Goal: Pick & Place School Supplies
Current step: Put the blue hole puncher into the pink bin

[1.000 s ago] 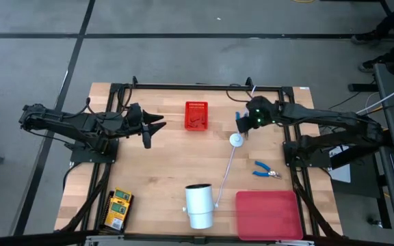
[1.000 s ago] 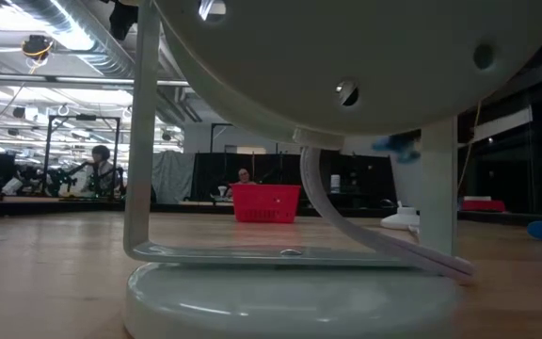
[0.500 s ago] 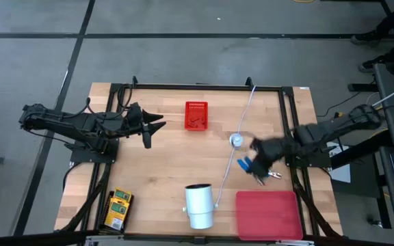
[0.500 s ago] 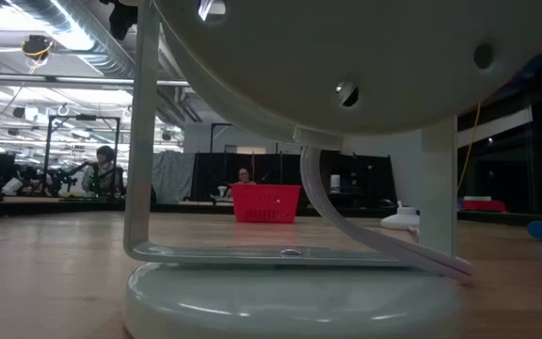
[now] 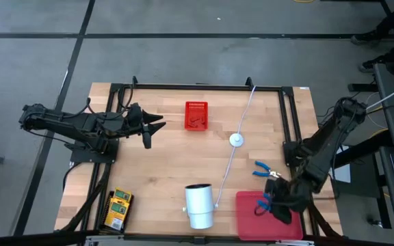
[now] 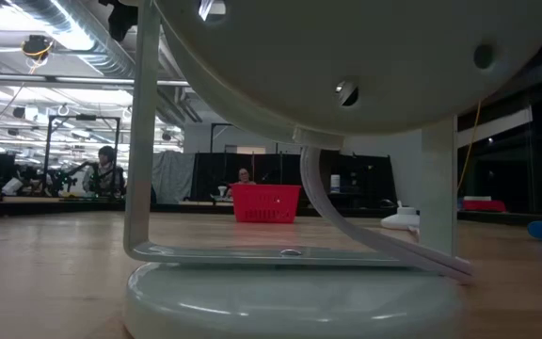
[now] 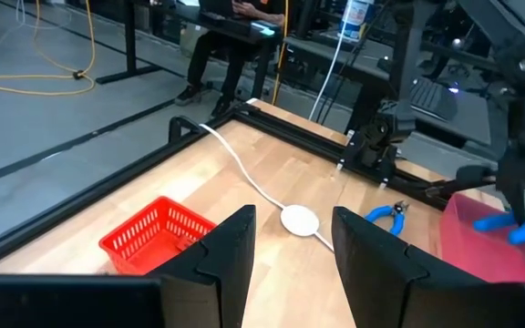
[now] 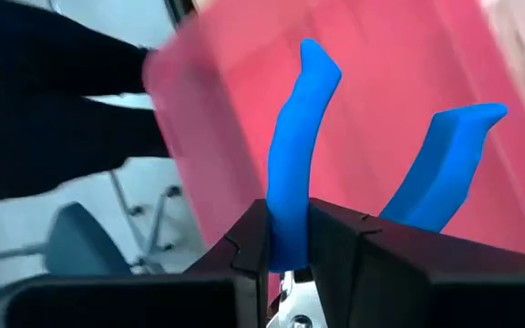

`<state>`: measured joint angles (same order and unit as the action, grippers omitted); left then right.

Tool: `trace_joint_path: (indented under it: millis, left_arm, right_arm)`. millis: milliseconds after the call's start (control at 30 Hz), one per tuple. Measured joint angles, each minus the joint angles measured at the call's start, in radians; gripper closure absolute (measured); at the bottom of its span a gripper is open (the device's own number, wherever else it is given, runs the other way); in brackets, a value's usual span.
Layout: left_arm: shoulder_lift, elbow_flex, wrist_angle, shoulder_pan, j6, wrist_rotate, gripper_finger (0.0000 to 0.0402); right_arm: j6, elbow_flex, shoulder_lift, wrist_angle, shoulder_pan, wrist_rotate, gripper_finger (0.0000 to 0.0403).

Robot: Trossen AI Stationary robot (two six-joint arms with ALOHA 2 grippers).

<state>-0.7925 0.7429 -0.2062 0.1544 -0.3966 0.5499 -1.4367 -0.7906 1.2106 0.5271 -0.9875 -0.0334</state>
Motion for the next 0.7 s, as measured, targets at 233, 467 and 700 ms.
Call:
trace_joint_path:
  millis: [233,467,700]
  left_arm:
    - [0.0,0.0,0.0,0.0,-0.04,-0.001,0.0258]
    - [0.0,0.0,0.002,0.0,-0.078,-0.001,0.0258]
    - [0.0,0.0,0.008,0.0,-0.089,-0.001,0.0258]
  right_arm:
    - [0.014,0.0,0.168,-0.068,-0.049,0.012,0.0352]
    - [-0.002,0.0,0.278,-0.126,-0.069,-0.022,0.0352]
    - [-0.015,0.0,0.309,-0.136,-0.069,-0.058,0.0352]
